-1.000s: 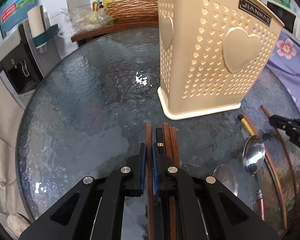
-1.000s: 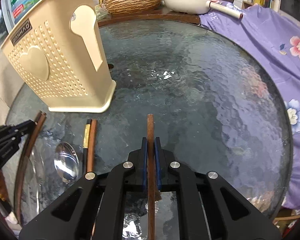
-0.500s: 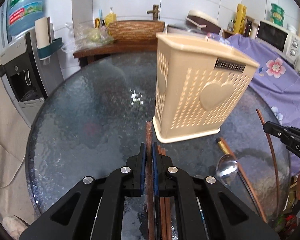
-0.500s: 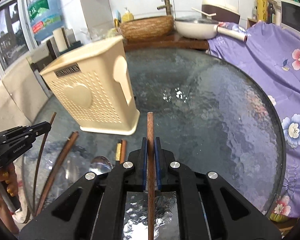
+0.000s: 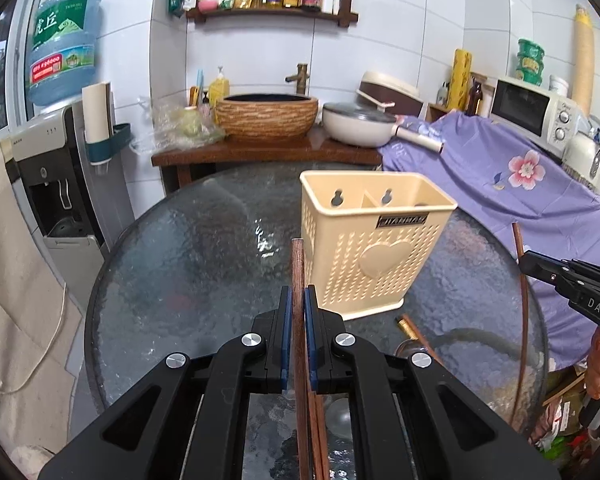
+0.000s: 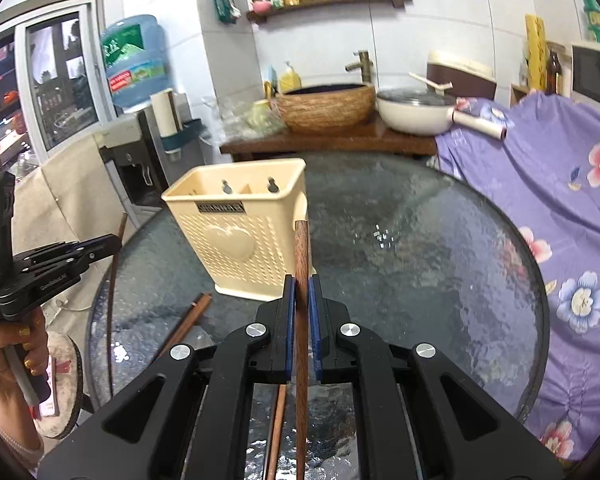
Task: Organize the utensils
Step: 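Close both grippers on their chopsticks and lift them off the table, then carry both chopsticks over the cream basket and lower them into it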
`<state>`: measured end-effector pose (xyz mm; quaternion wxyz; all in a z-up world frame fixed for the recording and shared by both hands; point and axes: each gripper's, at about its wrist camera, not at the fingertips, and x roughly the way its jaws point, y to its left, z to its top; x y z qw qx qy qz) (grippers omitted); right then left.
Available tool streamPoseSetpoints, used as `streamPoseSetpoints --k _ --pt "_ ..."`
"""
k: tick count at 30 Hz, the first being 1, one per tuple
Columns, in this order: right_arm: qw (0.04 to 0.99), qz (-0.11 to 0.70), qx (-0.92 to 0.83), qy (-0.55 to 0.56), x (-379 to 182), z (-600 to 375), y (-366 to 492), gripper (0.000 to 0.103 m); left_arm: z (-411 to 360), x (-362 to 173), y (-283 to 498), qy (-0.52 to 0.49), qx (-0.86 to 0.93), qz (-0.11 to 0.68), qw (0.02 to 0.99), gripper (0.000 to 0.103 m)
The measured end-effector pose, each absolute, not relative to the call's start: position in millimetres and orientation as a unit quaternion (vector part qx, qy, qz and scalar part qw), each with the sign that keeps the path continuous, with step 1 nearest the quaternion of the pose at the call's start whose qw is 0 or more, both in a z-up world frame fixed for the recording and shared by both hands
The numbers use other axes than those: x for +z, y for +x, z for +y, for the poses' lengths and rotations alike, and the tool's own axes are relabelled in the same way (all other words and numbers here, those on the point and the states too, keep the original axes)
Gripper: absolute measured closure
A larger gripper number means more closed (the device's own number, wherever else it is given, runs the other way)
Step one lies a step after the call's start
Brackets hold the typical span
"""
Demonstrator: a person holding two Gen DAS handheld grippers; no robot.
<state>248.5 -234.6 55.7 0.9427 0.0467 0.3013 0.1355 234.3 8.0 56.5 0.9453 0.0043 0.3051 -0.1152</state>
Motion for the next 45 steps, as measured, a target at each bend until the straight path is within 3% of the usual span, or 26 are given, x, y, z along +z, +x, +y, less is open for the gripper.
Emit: streamPoseSetpoints --k 33,45 --pt "0.952 0.237 0.192 0.019 125 -216 224 0.096 -4 127 200 0.014 -0.160 0.215 0.963 0.097" --pt "0.949 0.229 0.215 0.016 183 -207 254 0.096 -15 201 222 -0.006 -0.224 0.191 0.956 0.097"
